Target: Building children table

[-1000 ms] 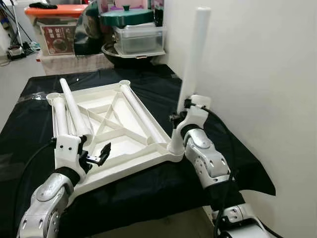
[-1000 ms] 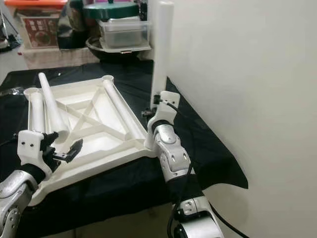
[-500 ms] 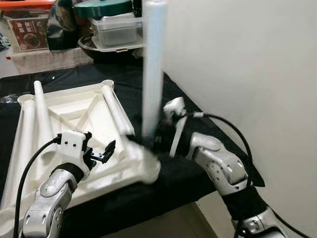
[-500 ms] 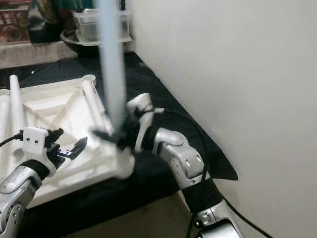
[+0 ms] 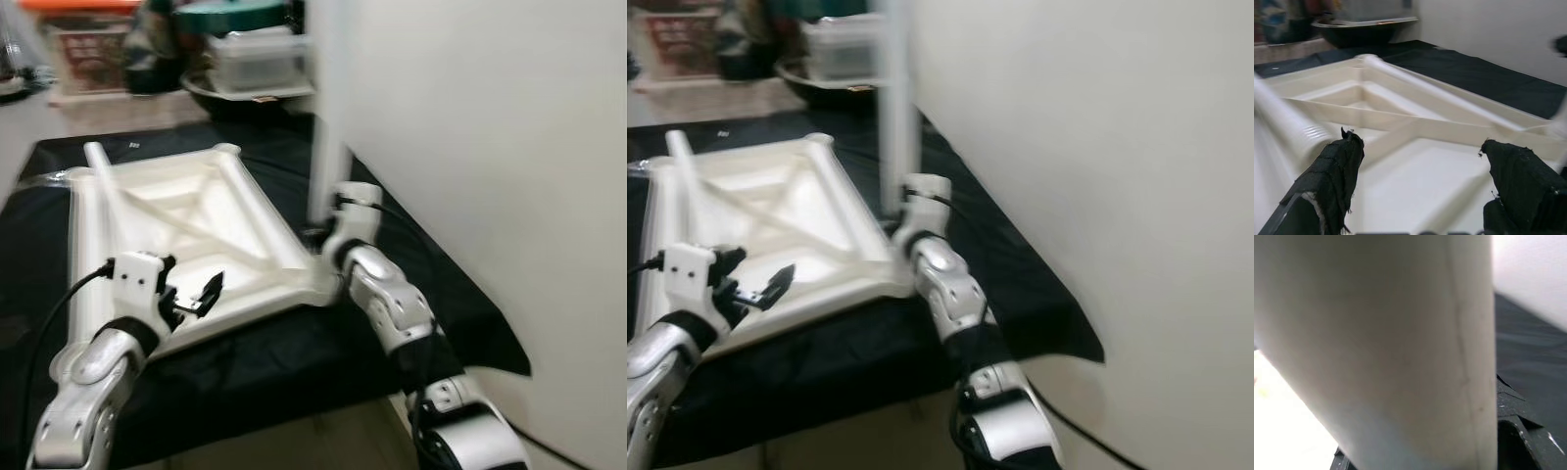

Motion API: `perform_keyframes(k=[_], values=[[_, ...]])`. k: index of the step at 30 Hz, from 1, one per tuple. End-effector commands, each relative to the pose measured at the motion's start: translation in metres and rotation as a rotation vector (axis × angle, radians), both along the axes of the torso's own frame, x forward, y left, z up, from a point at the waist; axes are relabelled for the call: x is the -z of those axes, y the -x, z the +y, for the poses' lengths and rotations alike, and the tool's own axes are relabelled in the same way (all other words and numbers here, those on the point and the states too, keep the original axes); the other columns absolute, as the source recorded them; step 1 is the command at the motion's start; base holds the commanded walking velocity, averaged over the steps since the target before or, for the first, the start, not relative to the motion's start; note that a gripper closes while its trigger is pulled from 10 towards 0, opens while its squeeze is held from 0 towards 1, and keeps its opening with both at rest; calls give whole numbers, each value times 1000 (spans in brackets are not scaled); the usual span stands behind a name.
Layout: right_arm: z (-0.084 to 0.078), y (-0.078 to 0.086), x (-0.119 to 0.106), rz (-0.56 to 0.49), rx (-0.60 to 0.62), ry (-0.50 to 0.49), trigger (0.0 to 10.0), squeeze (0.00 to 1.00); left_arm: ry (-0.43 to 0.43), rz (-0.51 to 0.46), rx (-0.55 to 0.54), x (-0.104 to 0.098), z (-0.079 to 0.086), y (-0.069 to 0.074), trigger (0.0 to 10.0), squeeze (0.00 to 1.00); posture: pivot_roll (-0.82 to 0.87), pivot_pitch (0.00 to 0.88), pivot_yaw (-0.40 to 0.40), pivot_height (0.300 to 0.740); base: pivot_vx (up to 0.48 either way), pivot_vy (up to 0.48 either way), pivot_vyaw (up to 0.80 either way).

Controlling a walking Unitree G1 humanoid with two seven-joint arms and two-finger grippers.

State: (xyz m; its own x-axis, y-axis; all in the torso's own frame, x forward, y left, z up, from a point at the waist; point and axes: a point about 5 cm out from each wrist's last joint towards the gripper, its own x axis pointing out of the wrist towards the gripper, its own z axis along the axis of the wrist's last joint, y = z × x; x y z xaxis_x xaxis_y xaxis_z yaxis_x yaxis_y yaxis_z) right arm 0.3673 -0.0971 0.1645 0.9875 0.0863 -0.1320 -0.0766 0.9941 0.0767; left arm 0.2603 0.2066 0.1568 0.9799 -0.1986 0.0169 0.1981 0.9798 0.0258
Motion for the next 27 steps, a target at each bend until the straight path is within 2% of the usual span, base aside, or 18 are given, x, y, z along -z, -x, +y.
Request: perform_keyframes(k=[1, 2, 4, 5, 6, 9, 10, 11, 12, 13, 14, 16, 20, 21, 22, 23, 25, 27], values=[[4, 15, 30, 168, -75, -13, 10000, 0, -7, 15, 5, 4, -2, 0, 10000, 0, 67, 0, -41, 740, 0, 0, 0], [4, 15, 30, 168, -75, -13, 10000, 0, -7, 15, 5, 4, -2, 0, 10000, 0, 67, 0, -41, 740, 0, 0, 0], [24, 21, 21, 117, -254, -64, 10000, 0, -2, 18, 10, 5, -4, -1, 10000, 0, 58, 0, -31, 740, 0, 0, 0], [24, 21, 21, 117, -254, -64, 10000, 0, -2, 18, 10, 5, -4, -1, 10000, 0, 58, 0, -31, 740, 0, 0, 0], [31, 23, 9, 29, -333, -93, 10000, 1000, -1, 17, 21, 3, -5, -2, 10000, 0, 58, 0, -26, 740, 0, 0, 0], [40, 24, -2, -39, -412, -130, 10000, 1000, -4, 17, 31, 3, -6, -3, 10000, 0, 57, 0, -25, 740, 0, 0, 0], [50, 28, -11, -72, -534, -172, 10000, 1000, -7, 19, 33, 4, -6, -4, 10000, 0, 56, 0, -23, 740, 0, 0, 0], [57, 39, -23, -124, -724, -197, 10000, 0, -9, 18, 30, 3, -4, -5, 10000, 0, 56, 0, -26, 740, 0, 0, 0], [57, 39, -23, -124, -724, -197, 10000, 0, -9, 18, 30, 3, -4, -5, 10000, 0, 56, 0, -26, 740, 0, 0, 0], [62, 48, -30, -150, -859, -211, 10000, 0, -10, 17, 28, 3, -3, -5, 10000, 0, 56, 0, -26, 740, 0, 0, 0], [62, 48, -30, -150, -859, -211, 10000, 0, -10, 17, 28, 3, -3, -5, 10000, 0, 56, 0, -26, 740, 0, 0, 0], [59, 77, -34, -185, -1173, -164, 10000, 0, -13, 16, 25, 2, -1, -5, 10000, 0, 59, 0, -32, 740, 0, 0, 0], [57, 88, -24, -161, -1287, -122, 10000, 0, -12, 17, 10, 4, 1, -3, 10000, 0, 73, 0, -49, 740, 0, 0, 0], [61, 84, -18, -142, -1262, -104, 5373, 0, -11, 18, 5, 4, 1, -3, 10000, 0, 77, 0, -51, 740, 0, 0, 0], [63, 81, -14, -130, -1249, -94, 0, 0, -11, 19, 2, 5, 1, -3, 10000, 0, 77, 0, -51, 740, 0, 0, 0], [63, 81, -14, -130, -1249, -94, 0, 0, -11, 19, 2, 5, 1, -3, 10000, 0, 77, 0, -51, 740, 0, 0, 0], [68, 68, -6, -87, -1130, -78, 0, 0, -11, 15, 11, 3, -1, -2, 10000, 0, 76, 0, -48, 740, 0, 0, 0], [61, 37, 5, 0, -752, -53, 0, 0, -16, 24, 4, 6, 1, -1, 10000, 0, 77, 0, -48, 740, 0, 0, 0]])
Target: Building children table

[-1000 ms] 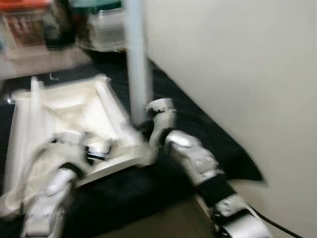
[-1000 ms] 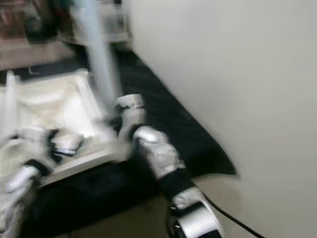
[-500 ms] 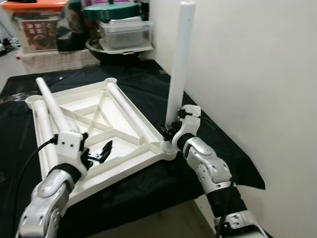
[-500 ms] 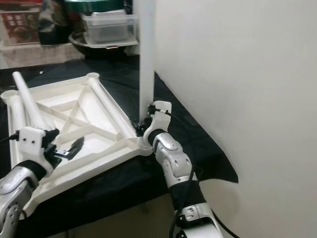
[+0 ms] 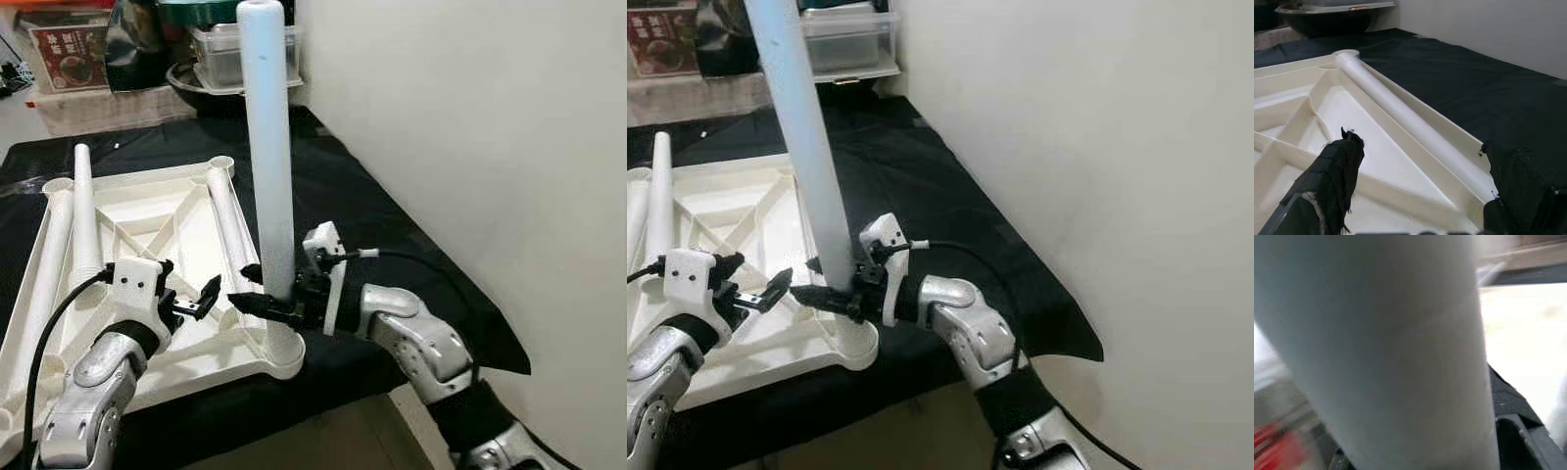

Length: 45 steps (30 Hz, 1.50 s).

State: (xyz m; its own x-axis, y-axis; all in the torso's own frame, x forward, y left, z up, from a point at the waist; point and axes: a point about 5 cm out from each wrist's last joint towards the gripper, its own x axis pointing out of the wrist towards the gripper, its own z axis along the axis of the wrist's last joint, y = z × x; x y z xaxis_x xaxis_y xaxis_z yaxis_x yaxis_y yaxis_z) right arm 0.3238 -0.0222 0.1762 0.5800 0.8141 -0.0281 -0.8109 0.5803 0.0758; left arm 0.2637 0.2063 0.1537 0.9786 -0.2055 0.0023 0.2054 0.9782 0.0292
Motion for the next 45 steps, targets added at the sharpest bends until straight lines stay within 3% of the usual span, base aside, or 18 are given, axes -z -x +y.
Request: perform_keyframes(k=[1, 6, 11, 12, 14, 15, 19, 20, 24, 25, 26, 27, 31, 35, 39, 43, 44, 45], values=[[-26, -21, 24, 140, 334, 54, 0, 0, -10, 11, -6, 4, 1, 2, 10000, 0, 71, 0, -46, 740, 0, 0, 0], [-78, -31, 44, 234, 827, 125, 0, 0, -9, 8, -5, 3, 0, 2, 10000, 0, 70, 0, -52, 740, 0, 0, 0], [-78, -27, 42, 201, 826, 138, 0, 0, -7, 10, -10, 4, -1, 3, 10000, 0, 68, 0, -51, 740, 0, 0, 0], [-61, -24, 31, 145, 691, 96, 10000, 0, 0, 12, -5, 5, -2, 4, 10000, 0, 59, 0, -44, 740, 0, 0, 0], [-42, -20, 13, 50, 521, 16, 10000, 27, 3, 14, 4, 5, -4, 4, 10000, 0, 58, 0, -40, 740, 0, 0, 0], [-38, -19, 6, 26, 463, -28, 10000, 1000, -1, 16, 4, 6, -4, 3, 10000, 0, 59, 0, -39, 740, 0, 0, 0], [-22, -10, -13, -15, 195, -134, 10000, 1000, -5, 17, -2, 6, -1, 0, 10000, 0, 47, 0, -39, 740, 0, 0, 0], [-18, -1, -19, -41, 62, -133, 10000, 0, -4, 14, -2, 5, -1, 0, 10000, 0, 47, 0, -39, 740, 0, 0, 0], [-14, 18, -23, -76, -165, -108, 10000, 0, -1, 9, 0, 4, -2, -1, 10000, 0, 49, 0, -43, 740, 0, 0, 0], [-15, 28, -17, -92, -276, -65, 7490, 0, 1, 10, -3, 5, -1, 0, 10000, 0, 55, 0, -56, 740, 0, 0, 0], [-15, 28, -17, -92, -276, -65, 7490, 0, 1, 10, -3, 5, -1, 0, 10000, 0, 55, 0, -56, 740, 0, 0, 0], [-15, 31, -1, -76, -320, 15, 0, 0, 0, 15, -17, 7, 0, 1, 10000, 0, 57, 0, -59, 740, 0, 0, 0], [-14, 20, 12, -53, -230, 88, 0, 0, 6, 13, -19, 6, 0, 1, 10000, 0, 60, 0, -57, 740, 0, 0, 0], [-49, -35, 36, 143, 564, 168, 0, 0, -1, 15, -21, 8, 0, 2, 10000, 0, 55, 0, -55, 740, 0, 0, 0], [-101, -37, 46, 181, 1025, 196, 0, 0, 5, 11, -12, 7, -4, 1, 10000, 0, 50, 0, -52, 740, 0, 0, 0], [-100, -32, 41, 116, 988, 202, 0, 0, 5, 5, -6, 6, -8, 2, 10000, 0, 49, 0, -56, 740, 0, 0, 0], [-87, -28, 39, 86, 878, 188, 10000, 0, 8, 10, -8, 8, -8, 2, 10000, 0, 41, 0, -48, 740, 0, 0, 0], [-87, -28, 39, 86, 878, 188, 10000, 0, 8, 10, -8, 8, -8, 2, 10000, 0, 41, 0, -48, 740, 0, 0, 0]])
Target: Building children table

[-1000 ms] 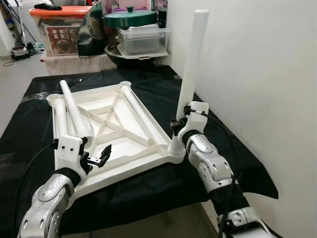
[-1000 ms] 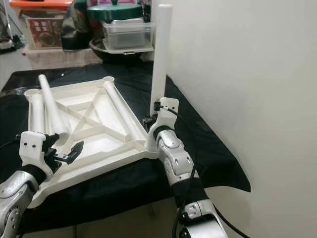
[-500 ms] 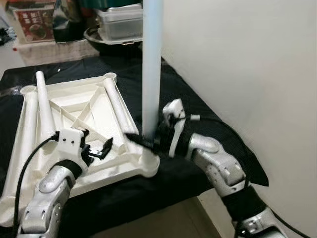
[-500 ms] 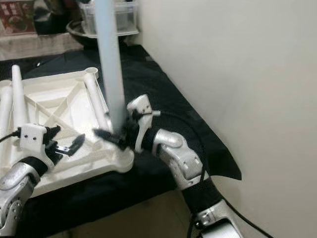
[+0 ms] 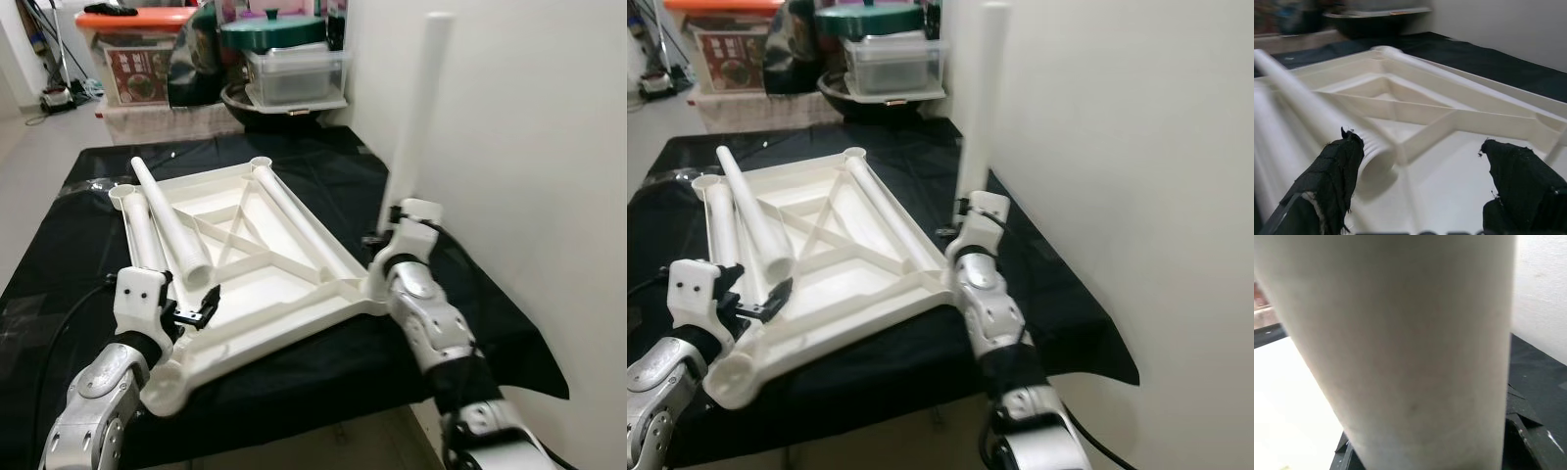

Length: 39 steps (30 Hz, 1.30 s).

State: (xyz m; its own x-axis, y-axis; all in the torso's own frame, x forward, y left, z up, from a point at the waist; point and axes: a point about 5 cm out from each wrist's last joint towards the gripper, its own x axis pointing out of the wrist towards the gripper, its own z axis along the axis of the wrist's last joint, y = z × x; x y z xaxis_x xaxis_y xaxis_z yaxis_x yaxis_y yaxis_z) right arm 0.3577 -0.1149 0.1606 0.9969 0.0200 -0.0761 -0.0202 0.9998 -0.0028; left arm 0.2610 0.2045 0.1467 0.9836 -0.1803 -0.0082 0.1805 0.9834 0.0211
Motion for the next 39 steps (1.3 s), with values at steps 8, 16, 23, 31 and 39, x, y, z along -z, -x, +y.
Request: perform_keyframes(k=[8, 16, 23, 31, 39], values=[[63, 32, -12, -80, -754, -123, 10000, 0, 3, 7, 37, 2, -6, -3, 10000, 0, 34, 0, -34, 740, 0, 0, 0], [73, 71, -12, -61, -1264, -71, 9412, 0, -7, 2, 15, 1, 0, -2, 10000, 0, 58, 0, -61, 740, 0, 0, 0], [68, 27, 6, -14, -819, 13, 0, 0, -7, 2, -2, 2, 1, 1, 10000, 0, 68, 0, -65, 740, 0, 0, 0], [2, -6, 38, 195, 73, 38, 0, 0, -7, -1, -5, 2, 0, -1, 10000, 0, 60, 0, -61, 740, 0, 0, 0], [44, 10, 1, 3, -399, -85, 10000, 1000, 3, -6, 16, 2, -4, -4, 10000, 0, 41, 0, -43, 740, 0, 0, 0]])
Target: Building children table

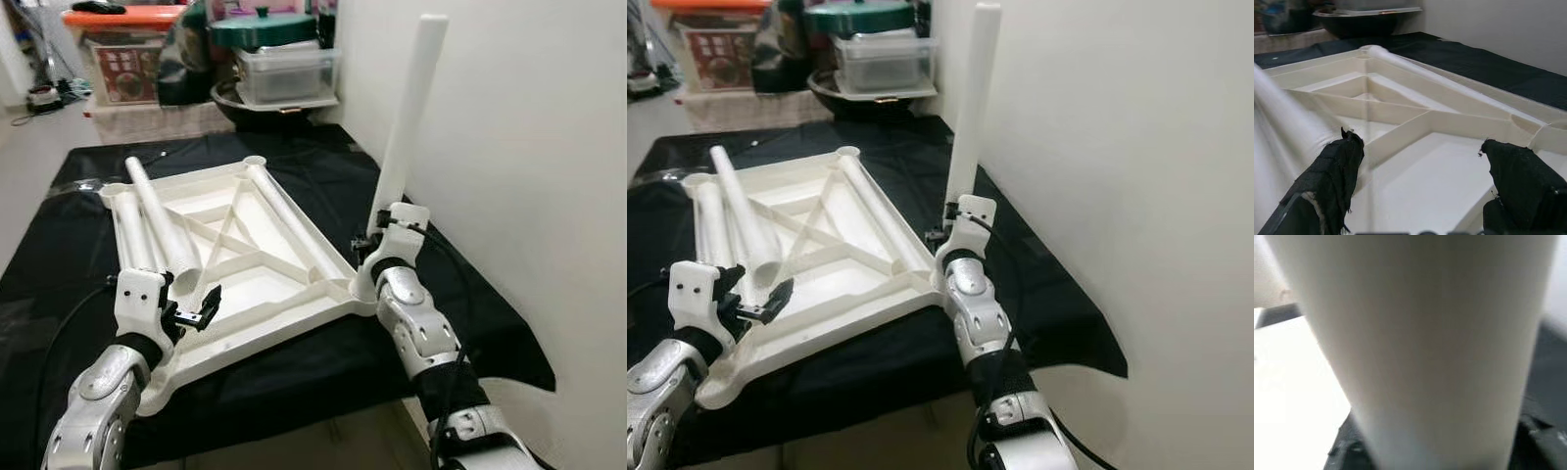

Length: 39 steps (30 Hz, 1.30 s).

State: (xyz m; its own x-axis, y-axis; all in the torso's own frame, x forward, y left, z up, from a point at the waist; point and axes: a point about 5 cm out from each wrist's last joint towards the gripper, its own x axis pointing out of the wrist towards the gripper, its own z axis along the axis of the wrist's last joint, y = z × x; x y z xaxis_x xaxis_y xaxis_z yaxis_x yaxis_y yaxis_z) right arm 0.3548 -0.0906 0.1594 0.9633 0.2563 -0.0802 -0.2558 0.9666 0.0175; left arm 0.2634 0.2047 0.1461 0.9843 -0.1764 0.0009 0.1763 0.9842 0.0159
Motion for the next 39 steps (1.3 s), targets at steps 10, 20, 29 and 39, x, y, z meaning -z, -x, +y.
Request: perform_keyframes(k=[10, 20, 29, 39], values=[[51, 67, -17, -101, -1079, -25, 10000, 0, -10, -1, 7, 0, 1, -3, 10000, 0, 59, 0, -70, 740, 0, 0, 0], [50, 35, 10, -13, -707, 60, 0, 0, -10, 12, -10, 4, 2, 2, 10000, 0, 64, 0, -62, 740, 0, 0, 0], [7, -4, 29, 159, -53, 53, 0, 0, -18, 12, -5, 4, 3, 0, 10000, 0, 58, 0, -52, 740, 0, 0, 0], [18, 18, -10, -85, -316, -2, 10000, 1000, -9, 4, 21, 1, -1, 0, 10000, 0, 36, 0, -45, 740, 0, 0, 0]])
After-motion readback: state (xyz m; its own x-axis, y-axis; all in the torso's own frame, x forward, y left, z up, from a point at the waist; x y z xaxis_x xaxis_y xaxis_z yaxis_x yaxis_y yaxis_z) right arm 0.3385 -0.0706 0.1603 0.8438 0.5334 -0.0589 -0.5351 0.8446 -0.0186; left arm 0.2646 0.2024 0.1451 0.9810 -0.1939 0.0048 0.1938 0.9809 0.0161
